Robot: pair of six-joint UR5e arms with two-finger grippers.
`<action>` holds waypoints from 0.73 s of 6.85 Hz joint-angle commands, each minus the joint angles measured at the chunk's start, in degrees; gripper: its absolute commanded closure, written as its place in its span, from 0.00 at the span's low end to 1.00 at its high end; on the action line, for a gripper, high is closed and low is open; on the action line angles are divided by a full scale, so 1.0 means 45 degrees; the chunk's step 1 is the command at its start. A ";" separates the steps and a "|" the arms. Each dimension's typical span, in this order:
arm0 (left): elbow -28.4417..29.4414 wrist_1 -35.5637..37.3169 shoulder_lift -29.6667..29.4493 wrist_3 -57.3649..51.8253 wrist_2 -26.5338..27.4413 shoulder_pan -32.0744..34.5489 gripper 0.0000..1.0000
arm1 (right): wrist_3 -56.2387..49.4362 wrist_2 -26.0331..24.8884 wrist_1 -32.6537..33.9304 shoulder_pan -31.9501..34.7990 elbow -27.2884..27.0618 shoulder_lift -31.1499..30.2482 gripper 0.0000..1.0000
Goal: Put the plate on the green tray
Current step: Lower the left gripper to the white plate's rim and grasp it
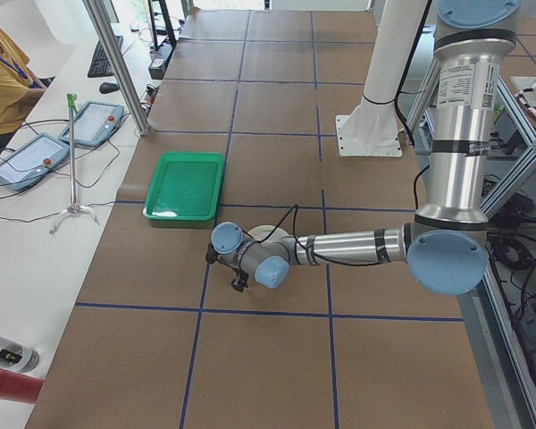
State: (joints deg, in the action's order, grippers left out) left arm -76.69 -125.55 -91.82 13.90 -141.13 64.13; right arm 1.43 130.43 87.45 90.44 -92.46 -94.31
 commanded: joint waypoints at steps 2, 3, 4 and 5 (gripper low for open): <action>-0.0010 -0.0147 -0.0064 0.0074 -0.0025 -0.0286 0.50 | -0.0005 0.0000 0.0000 0.0000 0.0000 0.0000 0.00; -0.0048 -0.0147 -0.0045 0.0132 -0.0044 -0.0305 0.96 | 0.0014 0.0000 0.0000 0.0000 0.0000 0.0000 0.00; -0.0068 -0.0147 -0.0045 0.0539 -0.0044 -0.0305 1.00 | 0.0014 0.0000 0.0000 0.0000 0.0000 0.0000 0.00; -0.0513 -0.0070 0.0033 0.0736 -0.0083 -0.0286 1.00 | 0.0014 0.0000 0.0000 0.0000 0.0000 0.0000 0.00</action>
State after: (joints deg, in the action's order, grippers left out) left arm -77.53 -126.11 -91.92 16.07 -141.37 62.80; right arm 1.48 130.43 87.45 90.44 -92.46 -94.31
